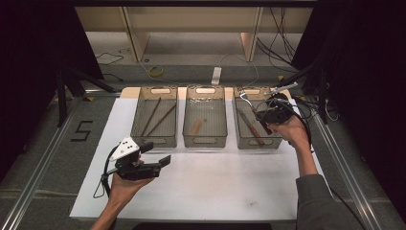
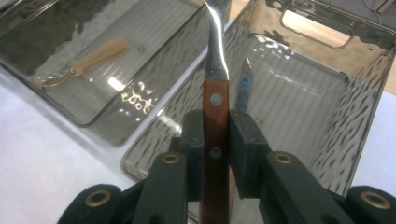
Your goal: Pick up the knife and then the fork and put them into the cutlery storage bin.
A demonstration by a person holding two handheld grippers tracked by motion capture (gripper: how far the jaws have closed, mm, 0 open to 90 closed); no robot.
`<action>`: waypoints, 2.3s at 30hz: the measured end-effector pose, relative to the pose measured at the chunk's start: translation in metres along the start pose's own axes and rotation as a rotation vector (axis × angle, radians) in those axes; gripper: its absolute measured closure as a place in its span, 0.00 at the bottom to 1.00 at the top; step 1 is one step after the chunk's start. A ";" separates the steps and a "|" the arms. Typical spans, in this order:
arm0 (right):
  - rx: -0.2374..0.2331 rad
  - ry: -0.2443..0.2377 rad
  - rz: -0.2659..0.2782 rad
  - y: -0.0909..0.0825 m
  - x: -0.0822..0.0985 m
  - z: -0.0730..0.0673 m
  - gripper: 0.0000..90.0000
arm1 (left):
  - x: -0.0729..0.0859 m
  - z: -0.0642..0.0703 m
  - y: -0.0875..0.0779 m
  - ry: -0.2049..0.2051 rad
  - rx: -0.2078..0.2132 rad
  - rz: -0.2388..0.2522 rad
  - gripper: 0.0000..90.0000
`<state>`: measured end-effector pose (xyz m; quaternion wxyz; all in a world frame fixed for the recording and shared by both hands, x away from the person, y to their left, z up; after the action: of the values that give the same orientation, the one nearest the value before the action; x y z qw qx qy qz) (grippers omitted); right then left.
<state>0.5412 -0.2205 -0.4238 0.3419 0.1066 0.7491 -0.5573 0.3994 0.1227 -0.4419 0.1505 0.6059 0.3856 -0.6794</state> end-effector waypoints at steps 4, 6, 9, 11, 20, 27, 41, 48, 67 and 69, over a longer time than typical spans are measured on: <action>0.018 0.011 -0.009 0.005 0.000 0.006 0.86 | 0.000 0.000 0.000 -0.001 0.001 0.000 0.17; 0.025 0.022 -0.016 0.007 0.000 0.010 0.86 | 0.000 0.000 0.000 0.000 0.000 0.000 0.17; 0.030 0.037 -0.019 0.010 -0.001 0.015 0.86 | 0.000 0.000 0.000 0.001 0.000 0.000 0.17; 0.033 0.048 -0.023 0.013 -0.001 0.017 0.86 | 0.000 0.000 0.000 0.000 -0.001 0.001 0.17; 0.050 0.071 -0.035 0.022 -0.001 0.023 0.86 | 0.000 0.000 0.000 0.002 -0.001 0.002 0.17; 0.064 0.086 -0.064 0.031 0.001 0.027 0.86 | 0.000 0.000 0.000 0.001 -0.001 0.002 0.17; 0.064 0.095 -0.082 0.040 0.003 0.025 0.86 | 0.000 0.000 0.000 0.002 0.001 0.002 0.17; 0.067 0.094 -0.093 0.044 0.004 0.023 0.86 | 0.000 0.000 0.000 0.002 0.000 0.003 0.17; 0.010 0.108 -0.030 0.036 -0.003 0.007 0.47 | 0.000 0.000 0.000 0.001 0.000 0.003 0.17; -0.015 0.105 -0.013 0.030 -0.003 0.000 0.45 | 0.000 0.000 0.000 0.000 0.000 0.003 0.17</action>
<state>0.5598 -0.2094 -0.4443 0.2994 0.1280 0.7709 -0.5474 0.3995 0.1224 -0.4417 0.1515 0.6066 0.3846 -0.6791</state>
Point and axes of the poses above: each handheld gripper's, and its own axes: y roughly forward along the jaws, x roughly out of its underside, z roughly to its right, the point moved 9 cm from there along y, roughly forward along the jaws, and after that the axes turned 13 degrees about y, right-handed, at the moved point
